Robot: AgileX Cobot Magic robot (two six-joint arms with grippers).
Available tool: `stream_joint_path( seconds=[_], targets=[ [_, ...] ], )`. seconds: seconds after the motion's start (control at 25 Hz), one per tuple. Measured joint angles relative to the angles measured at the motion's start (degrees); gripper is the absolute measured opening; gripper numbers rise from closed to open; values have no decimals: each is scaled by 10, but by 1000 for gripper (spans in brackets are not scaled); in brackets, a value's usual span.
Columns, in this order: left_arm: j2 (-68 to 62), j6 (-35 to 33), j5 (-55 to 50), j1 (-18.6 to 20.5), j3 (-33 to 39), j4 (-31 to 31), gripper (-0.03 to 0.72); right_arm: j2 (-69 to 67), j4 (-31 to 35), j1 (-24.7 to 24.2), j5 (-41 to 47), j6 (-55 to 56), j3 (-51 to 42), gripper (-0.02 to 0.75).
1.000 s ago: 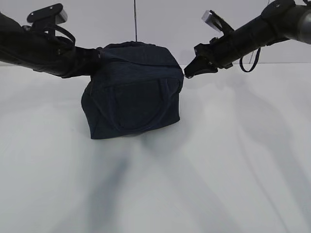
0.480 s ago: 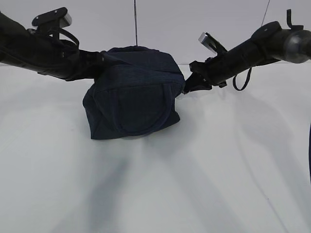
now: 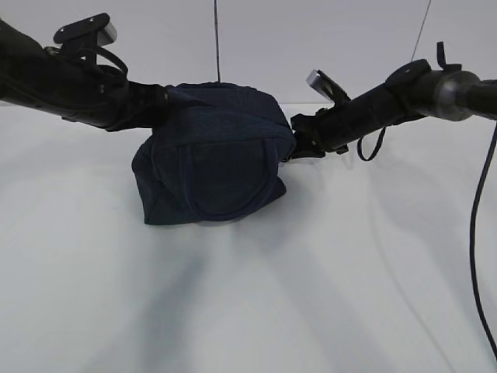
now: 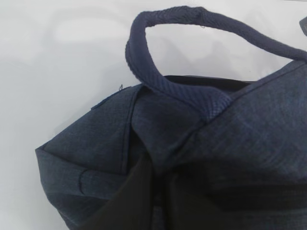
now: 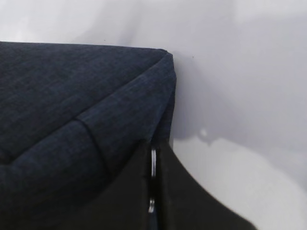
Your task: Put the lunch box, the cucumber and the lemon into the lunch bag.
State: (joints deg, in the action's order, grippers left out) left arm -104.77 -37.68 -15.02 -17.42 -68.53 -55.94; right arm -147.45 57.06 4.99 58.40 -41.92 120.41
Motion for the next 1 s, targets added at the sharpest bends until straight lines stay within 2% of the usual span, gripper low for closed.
stream_joint_path(
  seconds=[0.24,0.48,0.6,0.72,0.8,0.88,1.0],
  targets=[
    [0,0,0,0,0,0,-4,-4,-8,-1,24,-5,25,6],
    [0,0,0,0,0,0,-4,-7,-66,-4,90,-15,100,17],
    [0,0,0,0,0,0,-4,-7,-82,-7,106,-30,131,113],
    [0,0,0,0,0,0,-4,-7,-85,-11,111,-38,159,311],
    [0,0,0,0,0,0,-4,-7,-99,-15,112,-39,172,412],
    [0,0,0,0,0,0,-4,-7,-124,-16,112,-37,176,451],
    [0,0,-2,0,0,1,5,-1,-164,-18,115,-18,176,469]
  ],
)
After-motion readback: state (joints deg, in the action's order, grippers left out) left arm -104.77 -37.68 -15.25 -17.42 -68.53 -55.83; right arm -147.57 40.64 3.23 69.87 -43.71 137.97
